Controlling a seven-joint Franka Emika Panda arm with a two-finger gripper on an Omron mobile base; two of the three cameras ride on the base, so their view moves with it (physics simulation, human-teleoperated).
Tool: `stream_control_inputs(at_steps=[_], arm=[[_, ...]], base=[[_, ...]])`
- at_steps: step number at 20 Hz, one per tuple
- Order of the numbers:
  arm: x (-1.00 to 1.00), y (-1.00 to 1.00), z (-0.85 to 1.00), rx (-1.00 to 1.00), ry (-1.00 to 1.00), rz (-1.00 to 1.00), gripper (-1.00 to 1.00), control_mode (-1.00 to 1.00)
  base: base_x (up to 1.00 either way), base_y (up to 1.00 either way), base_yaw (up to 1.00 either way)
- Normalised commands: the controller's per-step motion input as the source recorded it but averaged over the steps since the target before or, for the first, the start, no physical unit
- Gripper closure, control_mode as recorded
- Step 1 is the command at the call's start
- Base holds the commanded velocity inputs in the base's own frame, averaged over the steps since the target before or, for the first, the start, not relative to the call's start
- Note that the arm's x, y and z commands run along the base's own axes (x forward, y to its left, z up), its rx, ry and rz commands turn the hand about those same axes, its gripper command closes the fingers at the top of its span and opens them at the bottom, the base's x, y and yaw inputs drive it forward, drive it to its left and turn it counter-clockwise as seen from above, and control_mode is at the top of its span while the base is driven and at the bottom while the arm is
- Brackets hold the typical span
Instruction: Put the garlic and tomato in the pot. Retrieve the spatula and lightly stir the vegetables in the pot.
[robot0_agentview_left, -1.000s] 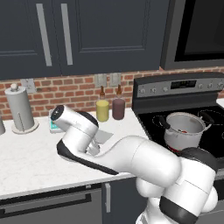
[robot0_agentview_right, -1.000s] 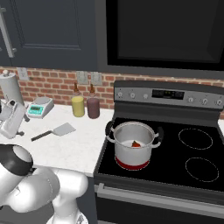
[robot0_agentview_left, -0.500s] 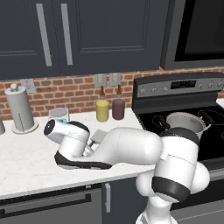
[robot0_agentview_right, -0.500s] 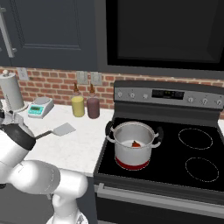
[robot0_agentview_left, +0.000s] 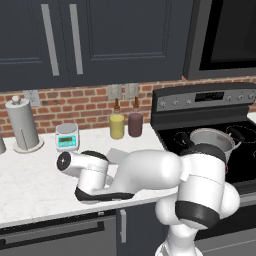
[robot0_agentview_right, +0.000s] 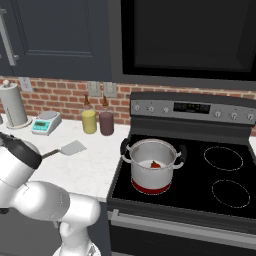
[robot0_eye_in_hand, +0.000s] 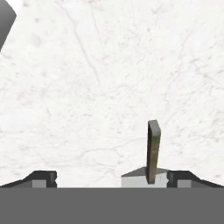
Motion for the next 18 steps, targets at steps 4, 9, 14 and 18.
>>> stream_control_inputs(at_steps=[4,9,14,18], arm=[[0.27,0.10,-0.25,0.00,-0.03,0.14,-1.00,-1.00],[0.14,0.22,-0.15,0.00,-0.05,0.03,-1.00,-1.00],[0.21,0.28,-0.04,0.00,-0.04,0.00,-1.00,-1.00],[0.24,0.23,-0.02,0.00,-0.01,0.00,-1.00,-1.00]], base=[[0.00,0.00,0.00],[0.00,0.00,0.00],[0.00,0.00,0.00],[0.00,0.00,0.00]])
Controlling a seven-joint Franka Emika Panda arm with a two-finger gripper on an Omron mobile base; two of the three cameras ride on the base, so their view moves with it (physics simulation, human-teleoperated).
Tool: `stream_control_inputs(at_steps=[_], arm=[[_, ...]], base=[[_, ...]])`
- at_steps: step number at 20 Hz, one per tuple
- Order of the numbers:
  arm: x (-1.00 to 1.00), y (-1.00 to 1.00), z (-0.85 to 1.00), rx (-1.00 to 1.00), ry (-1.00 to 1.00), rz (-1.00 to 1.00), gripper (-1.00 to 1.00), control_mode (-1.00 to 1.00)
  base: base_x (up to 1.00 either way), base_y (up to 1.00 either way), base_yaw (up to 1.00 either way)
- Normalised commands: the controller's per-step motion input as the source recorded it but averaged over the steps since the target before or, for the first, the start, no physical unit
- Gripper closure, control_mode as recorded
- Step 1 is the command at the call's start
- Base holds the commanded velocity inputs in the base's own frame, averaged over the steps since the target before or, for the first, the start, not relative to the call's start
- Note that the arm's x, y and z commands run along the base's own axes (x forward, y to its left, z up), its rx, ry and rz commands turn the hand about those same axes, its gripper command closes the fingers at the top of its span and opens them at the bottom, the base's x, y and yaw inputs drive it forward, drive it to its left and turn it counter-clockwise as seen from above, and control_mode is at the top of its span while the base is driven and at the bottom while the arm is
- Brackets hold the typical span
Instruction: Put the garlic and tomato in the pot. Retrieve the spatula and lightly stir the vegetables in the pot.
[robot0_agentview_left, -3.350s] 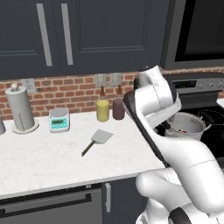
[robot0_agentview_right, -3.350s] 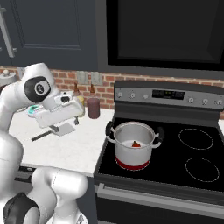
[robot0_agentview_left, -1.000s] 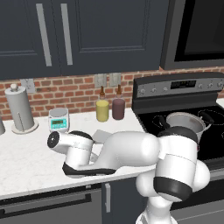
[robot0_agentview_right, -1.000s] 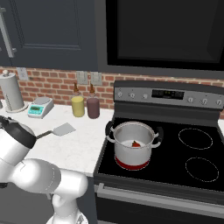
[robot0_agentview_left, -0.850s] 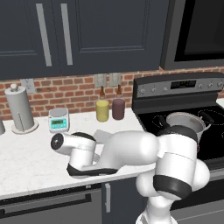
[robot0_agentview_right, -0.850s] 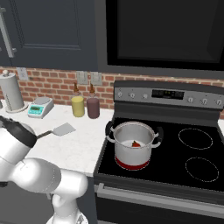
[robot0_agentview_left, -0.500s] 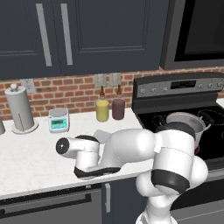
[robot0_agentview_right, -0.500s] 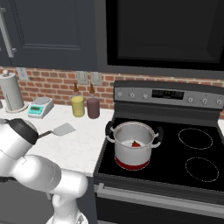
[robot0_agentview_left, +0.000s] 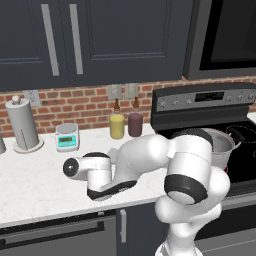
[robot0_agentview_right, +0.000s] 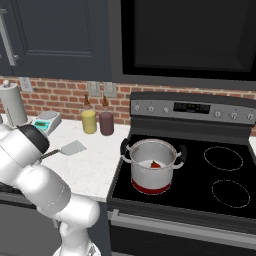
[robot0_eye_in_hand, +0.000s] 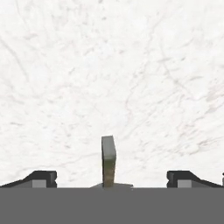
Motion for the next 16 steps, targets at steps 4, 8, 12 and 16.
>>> stream_control_inputs(at_steps=[4,8,12,16], arm=[[0.14,0.19,-0.09,0.00,0.00,-0.02,-1.00,-1.00],[0.01,0.13,-0.13,0.00,0.00,-0.08,-1.00,-1.00],[0.02,0.01,-0.13,0.00,0.00,-0.13,-1.00,-1.00],[0.08,0.00,-0.12,0.00,0.00,-0.15,-1.00,-1.00]], base=[[0.00,0.00,0.00],[0.00,0.00,0.00],[0.00,0.00,0.00],[0.00,0.00,0.00]])
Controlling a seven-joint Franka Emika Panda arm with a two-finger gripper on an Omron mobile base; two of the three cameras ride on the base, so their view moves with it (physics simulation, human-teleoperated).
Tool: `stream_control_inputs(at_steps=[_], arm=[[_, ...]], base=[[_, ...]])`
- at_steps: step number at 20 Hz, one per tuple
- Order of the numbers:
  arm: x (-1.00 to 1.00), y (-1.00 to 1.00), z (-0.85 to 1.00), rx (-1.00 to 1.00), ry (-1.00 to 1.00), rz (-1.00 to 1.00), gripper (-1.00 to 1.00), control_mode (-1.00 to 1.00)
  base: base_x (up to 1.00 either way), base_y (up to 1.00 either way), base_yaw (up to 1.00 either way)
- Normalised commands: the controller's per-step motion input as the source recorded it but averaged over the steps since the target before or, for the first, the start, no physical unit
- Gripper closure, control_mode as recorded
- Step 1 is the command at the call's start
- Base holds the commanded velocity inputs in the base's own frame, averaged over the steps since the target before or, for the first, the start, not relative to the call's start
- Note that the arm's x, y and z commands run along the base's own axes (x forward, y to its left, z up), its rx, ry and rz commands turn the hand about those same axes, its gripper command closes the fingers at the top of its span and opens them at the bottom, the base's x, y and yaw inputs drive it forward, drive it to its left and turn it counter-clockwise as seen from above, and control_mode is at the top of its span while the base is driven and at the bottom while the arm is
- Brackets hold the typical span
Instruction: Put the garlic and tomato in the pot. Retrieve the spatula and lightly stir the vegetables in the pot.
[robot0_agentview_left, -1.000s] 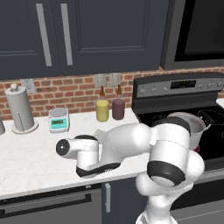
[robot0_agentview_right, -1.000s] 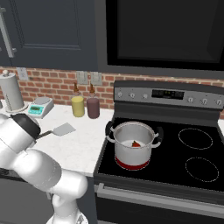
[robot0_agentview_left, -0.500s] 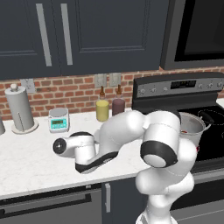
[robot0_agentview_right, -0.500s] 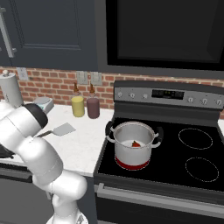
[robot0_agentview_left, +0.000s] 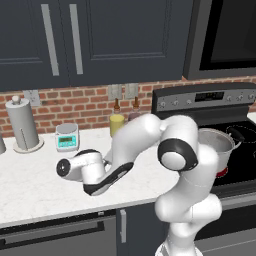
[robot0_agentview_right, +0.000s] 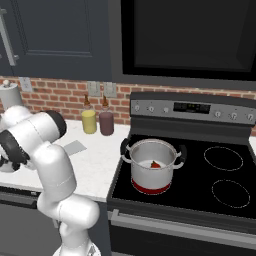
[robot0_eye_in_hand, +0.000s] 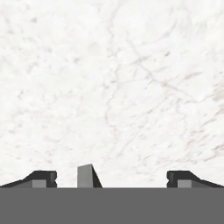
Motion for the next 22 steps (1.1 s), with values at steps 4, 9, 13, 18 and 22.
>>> stream_control_inputs(at_steps=[4,9,13,18,22], arm=[[0.12,0.00,-0.07,0.00,-0.01,-0.12,-1.00,-1.00],[0.24,0.00,-0.08,0.00,-0.01,-0.07,-1.00,-1.00],[0.20,0.00,-0.15,0.00,0.00,-0.05,-1.00,-1.00],[0.02,0.00,-0.20,-0.01,0.00,-0.04,1.00,-1.00],[0.00,0.00,-0.04,-0.02,0.00,-0.02,1.00,-1.00]], base=[[0.00,0.00,0.00],[0.00,0.00,0.00],[0.00,0.00,0.00],[0.00,0.00,0.00],[0.00,0.00,0.00]])
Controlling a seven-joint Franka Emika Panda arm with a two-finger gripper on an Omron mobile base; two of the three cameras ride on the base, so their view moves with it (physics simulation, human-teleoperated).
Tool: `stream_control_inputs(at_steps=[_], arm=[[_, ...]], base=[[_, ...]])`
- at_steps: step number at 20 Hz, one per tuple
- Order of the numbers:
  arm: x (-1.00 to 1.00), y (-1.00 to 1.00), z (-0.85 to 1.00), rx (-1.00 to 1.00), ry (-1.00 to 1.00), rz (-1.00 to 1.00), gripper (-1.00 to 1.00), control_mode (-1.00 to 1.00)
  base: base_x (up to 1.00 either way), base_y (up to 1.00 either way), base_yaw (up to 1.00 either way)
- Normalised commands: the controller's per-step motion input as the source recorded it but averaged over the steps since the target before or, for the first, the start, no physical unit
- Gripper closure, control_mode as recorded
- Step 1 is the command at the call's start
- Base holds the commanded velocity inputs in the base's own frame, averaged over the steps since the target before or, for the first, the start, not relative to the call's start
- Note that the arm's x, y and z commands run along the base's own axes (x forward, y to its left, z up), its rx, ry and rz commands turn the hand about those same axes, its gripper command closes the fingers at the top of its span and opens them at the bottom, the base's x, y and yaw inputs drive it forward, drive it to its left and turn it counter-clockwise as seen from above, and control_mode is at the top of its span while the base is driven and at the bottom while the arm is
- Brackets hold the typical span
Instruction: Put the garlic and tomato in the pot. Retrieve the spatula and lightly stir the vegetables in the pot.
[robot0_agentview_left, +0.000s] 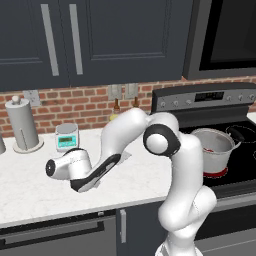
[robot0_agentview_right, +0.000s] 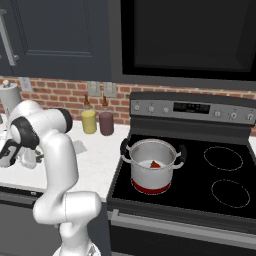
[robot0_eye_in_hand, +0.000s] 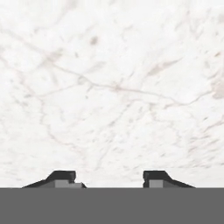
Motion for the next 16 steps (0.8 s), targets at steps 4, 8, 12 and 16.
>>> stream_control_inputs(at_steps=[4,8,12,16], arm=[[0.00,-0.09,0.00,0.00,0.00,0.00,1.00,-1.00],[-0.13,-0.07,0.04,0.00,0.00,0.00,1.00,-1.00],[-0.62,-0.02,0.38,0.00,-0.05,0.00,1.00,-1.00],[-0.99,-0.03,0.83,0.04,-0.10,0.00,1.00,-1.00]], base=[[0.00,0.00,0.00],[0.00,0.00,0.00],[0.00,0.00,0.00],[0.00,0.00,0.00]])
